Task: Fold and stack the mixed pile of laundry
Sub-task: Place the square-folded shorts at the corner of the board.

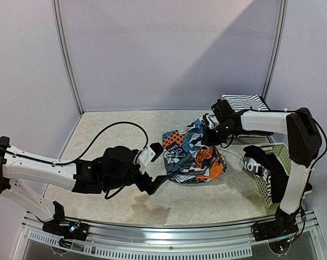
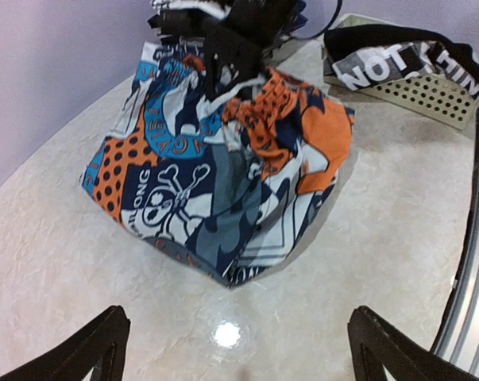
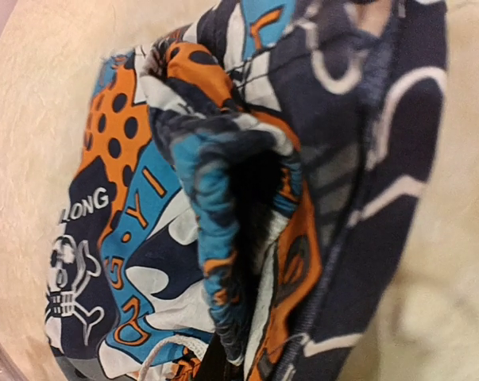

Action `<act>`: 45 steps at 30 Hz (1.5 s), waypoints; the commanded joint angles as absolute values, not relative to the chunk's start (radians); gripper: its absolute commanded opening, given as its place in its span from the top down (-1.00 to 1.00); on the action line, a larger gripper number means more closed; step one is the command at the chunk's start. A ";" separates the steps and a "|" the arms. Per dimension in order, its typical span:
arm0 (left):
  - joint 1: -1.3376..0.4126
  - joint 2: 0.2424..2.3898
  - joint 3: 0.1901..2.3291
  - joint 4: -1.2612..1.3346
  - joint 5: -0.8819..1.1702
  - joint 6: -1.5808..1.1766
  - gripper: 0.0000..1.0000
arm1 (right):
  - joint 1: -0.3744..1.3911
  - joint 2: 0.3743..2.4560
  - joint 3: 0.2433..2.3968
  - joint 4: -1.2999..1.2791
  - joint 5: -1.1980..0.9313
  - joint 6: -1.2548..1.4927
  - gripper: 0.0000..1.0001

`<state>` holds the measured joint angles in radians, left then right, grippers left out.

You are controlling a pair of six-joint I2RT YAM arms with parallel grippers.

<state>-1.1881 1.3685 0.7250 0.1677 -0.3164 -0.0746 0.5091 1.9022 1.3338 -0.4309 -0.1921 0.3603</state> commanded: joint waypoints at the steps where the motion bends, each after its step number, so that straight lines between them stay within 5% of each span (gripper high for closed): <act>1: -1.144 1.327 0.661 0.107 -0.374 -0.147 -0.96 | 0.516 1.845 1.433 -0.531 -0.038 0.192 1.00; 26: -1.075 1.332 0.554 0.188 -0.334 -0.183 -0.96 | 0.509 1.819 1.716 -0.651 -0.050 0.013 1.00; 45: -1.064 1.369 0.516 0.260 -0.277 -0.190 -0.94 | 0.319 1.868 2.131 -0.921 -0.191 0.146 1.00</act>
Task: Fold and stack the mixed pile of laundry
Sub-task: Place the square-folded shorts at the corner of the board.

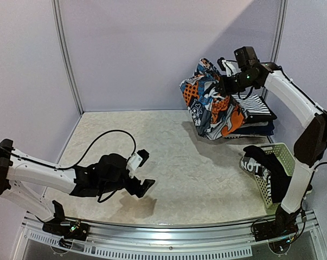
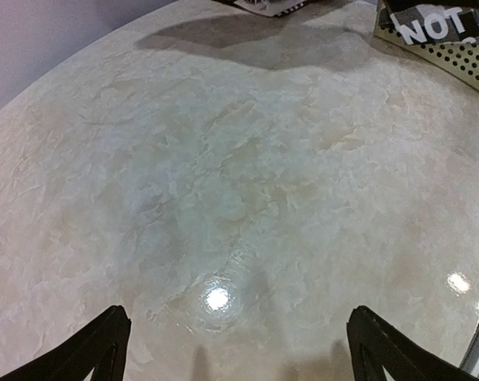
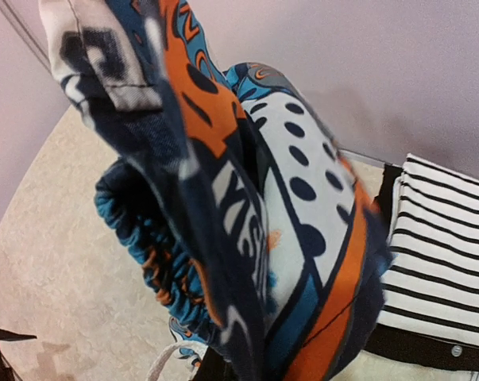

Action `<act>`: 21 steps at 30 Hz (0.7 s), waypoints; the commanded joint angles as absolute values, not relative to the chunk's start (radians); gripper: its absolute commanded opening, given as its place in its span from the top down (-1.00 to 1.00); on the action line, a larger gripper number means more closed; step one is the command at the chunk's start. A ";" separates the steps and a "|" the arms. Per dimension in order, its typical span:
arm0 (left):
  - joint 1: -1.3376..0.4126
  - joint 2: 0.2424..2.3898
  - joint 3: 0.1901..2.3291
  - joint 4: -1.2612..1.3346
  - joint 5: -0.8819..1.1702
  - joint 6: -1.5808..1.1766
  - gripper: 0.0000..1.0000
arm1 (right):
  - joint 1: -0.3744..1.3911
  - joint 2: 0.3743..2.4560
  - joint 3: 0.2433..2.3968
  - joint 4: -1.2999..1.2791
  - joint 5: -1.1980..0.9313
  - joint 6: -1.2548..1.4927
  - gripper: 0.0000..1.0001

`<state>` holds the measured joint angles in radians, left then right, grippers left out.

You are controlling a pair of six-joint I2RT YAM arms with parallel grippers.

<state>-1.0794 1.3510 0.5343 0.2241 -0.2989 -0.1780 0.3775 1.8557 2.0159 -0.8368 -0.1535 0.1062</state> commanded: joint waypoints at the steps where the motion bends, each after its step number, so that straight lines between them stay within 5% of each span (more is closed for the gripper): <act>1: -1.063 1.368 0.515 0.261 -0.275 -0.192 -0.94 | 0.305 1.878 2.159 -0.937 -0.206 0.148 1.00; 21: -1.063 1.401 0.527 0.258 -0.246 -0.209 -0.92 | -0.024 2.088 2.421 -1.023 -0.445 0.128 1.00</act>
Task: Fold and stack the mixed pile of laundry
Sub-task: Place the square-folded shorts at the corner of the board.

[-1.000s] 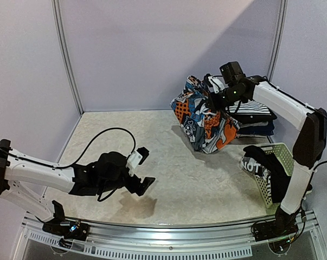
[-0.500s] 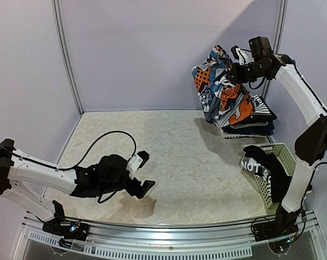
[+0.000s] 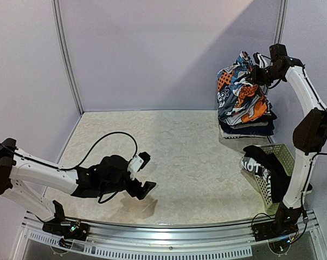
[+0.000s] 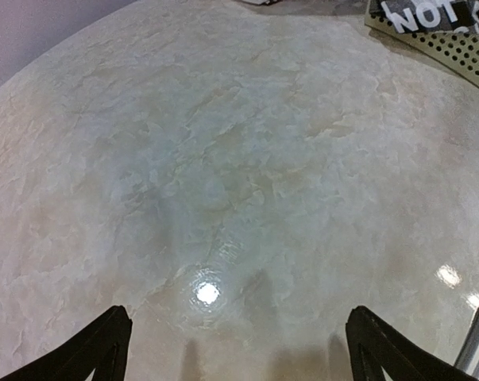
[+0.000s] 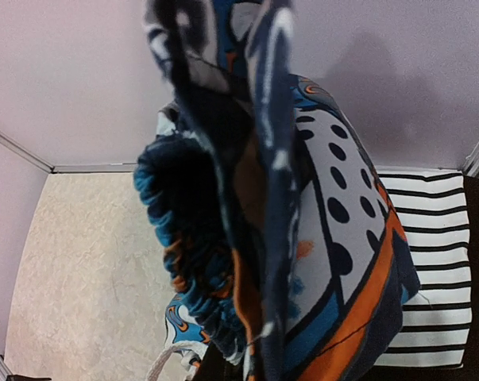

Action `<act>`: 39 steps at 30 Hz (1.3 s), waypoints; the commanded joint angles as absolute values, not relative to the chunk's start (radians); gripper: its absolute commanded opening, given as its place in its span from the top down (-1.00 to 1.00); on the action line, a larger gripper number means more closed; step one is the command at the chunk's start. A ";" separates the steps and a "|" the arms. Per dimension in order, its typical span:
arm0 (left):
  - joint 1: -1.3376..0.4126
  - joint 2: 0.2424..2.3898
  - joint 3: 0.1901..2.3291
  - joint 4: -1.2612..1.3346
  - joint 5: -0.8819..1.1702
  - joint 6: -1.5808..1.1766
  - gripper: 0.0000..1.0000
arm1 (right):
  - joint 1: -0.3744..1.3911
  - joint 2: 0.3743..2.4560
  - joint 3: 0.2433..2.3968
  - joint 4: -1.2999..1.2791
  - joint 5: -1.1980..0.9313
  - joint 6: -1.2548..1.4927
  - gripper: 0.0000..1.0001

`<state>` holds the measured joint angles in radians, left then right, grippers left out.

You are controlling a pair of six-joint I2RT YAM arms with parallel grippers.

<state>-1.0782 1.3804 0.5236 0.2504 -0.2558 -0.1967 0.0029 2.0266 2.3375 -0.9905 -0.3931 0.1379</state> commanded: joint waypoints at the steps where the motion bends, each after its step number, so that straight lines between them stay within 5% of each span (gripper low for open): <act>1: -1.063 1.403 0.529 0.257 -0.246 -0.209 -0.92 | -0.030 2.109 2.436 -1.034 -0.442 0.118 1.00; 23: -1.063 1.495 0.607 0.232 -0.226 -0.206 -0.91 | -0.103 2.272 2.448 -0.928 -0.209 -0.070 0.92; 26: -1.062 1.500 0.615 0.227 -0.224 -0.204 -0.90 | -0.103 2.288 2.448 -0.914 -0.148 -0.088 0.66; 32: -1.062 1.501 0.623 0.221 -0.214 -0.206 -0.90 | -0.103 2.296 2.447 -0.857 -0.028 -0.076 -0.35; 39: -1.062 1.490 0.614 0.232 -0.203 -0.222 -0.89 | -0.090 2.203 2.404 -0.808 -0.034 0.081 -0.68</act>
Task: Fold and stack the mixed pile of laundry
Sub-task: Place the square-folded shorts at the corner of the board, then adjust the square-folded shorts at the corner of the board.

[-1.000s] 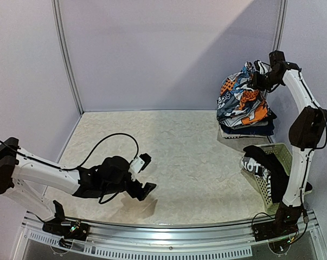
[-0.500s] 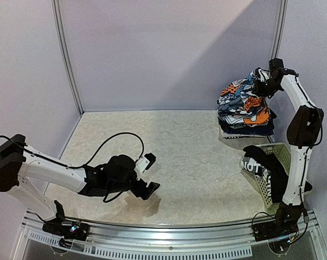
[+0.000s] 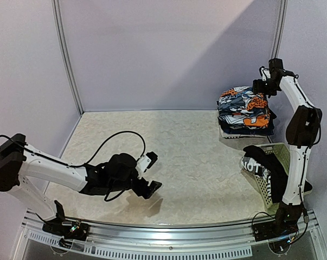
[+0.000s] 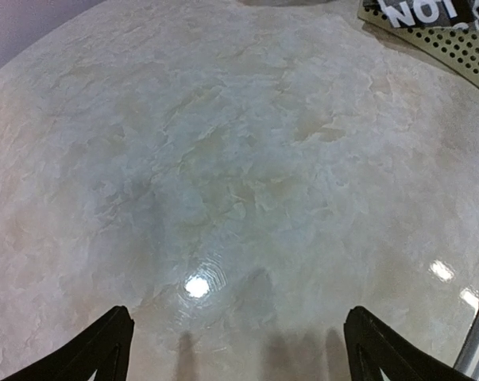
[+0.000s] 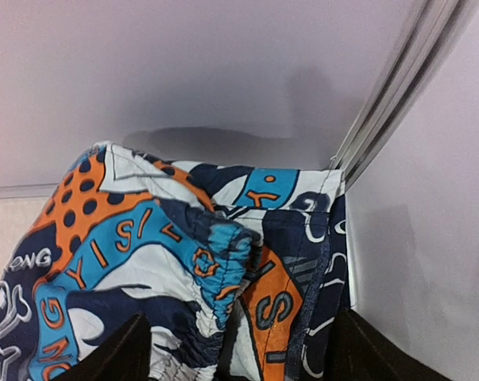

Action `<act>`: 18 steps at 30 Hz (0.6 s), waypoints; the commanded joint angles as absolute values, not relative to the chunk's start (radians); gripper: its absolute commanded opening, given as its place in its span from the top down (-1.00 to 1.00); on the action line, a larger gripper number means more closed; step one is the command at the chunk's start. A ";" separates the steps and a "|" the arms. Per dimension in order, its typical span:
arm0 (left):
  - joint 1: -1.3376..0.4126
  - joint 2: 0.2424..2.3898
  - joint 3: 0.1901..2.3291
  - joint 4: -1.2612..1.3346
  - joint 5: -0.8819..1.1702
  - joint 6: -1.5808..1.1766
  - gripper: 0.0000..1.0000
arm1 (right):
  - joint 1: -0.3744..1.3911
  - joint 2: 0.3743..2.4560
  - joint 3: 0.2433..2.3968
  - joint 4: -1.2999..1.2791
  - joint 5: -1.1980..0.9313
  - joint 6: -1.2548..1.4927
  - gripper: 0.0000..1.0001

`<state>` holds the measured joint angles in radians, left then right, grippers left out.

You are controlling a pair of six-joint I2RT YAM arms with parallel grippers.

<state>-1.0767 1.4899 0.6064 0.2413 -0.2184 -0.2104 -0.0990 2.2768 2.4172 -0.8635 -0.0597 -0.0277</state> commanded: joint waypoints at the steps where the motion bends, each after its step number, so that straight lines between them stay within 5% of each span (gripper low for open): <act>1: -1.062 1.488 0.611 0.235 -0.201 -0.224 -0.89 | -0.083 2.184 2.380 -0.794 -0.032 0.099 -0.78; 3: -1.062 1.486 0.610 0.236 -0.197 -0.227 -0.89 | -0.061 2.122 2.314 -0.762 -0.017 0.136 -0.97; 18: -1.062 1.482 0.597 0.253 -0.160 -0.206 -0.89 | 0.027 1.520 1.405 -0.569 0.099 0.528 -0.98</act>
<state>-1.0767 1.4891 0.6060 0.2451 -0.1864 -0.2134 0.0223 1.6466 1.6138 -0.6575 0.0772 0.4076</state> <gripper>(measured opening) 0.942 0.989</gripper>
